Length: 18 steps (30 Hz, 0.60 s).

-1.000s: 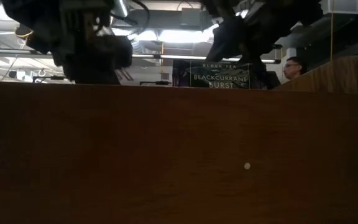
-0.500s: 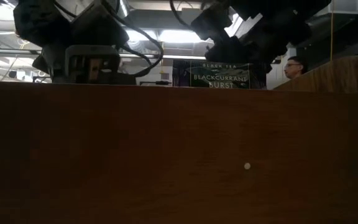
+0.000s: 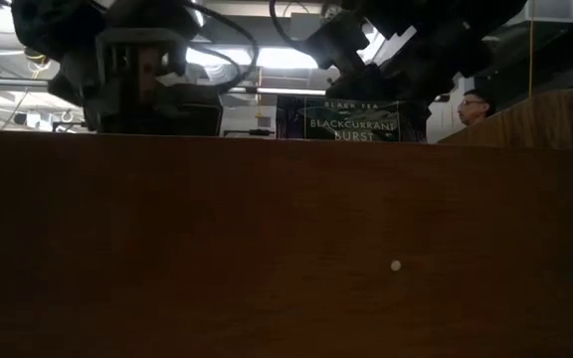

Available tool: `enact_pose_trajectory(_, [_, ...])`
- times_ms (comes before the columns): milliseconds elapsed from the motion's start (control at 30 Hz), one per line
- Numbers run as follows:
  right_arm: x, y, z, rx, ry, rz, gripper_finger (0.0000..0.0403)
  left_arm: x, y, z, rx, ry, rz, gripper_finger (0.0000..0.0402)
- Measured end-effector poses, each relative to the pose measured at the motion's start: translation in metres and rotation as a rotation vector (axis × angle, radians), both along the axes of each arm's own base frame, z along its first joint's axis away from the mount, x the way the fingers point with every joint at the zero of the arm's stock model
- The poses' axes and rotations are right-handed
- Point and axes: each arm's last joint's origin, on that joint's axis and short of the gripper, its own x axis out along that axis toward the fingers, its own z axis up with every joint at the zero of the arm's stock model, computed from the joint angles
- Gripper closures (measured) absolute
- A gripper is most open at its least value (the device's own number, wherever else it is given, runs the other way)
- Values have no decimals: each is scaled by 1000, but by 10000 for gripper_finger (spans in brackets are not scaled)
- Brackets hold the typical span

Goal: Pick & Place Tea
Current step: Put the orange tea bag into the middle section of the wooden organizer

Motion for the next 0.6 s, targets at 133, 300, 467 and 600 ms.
enact_pose_trajectory(133, [0,0,0,0,0,1,295,0,3,5,29,-26,43,398])
enact_pose_trajectory(300, [0,0,0,1,1,0,295,1,5,-5,43,25,85,398])
enact_pose_trajectory(467, [0,0,0,5,2,-3,295,1,5,-22,53,98,117,398])
enact_pose_trajectory(600, [1,0,-4,18,17,-18,295,3,5,-30,40,125,134,398])
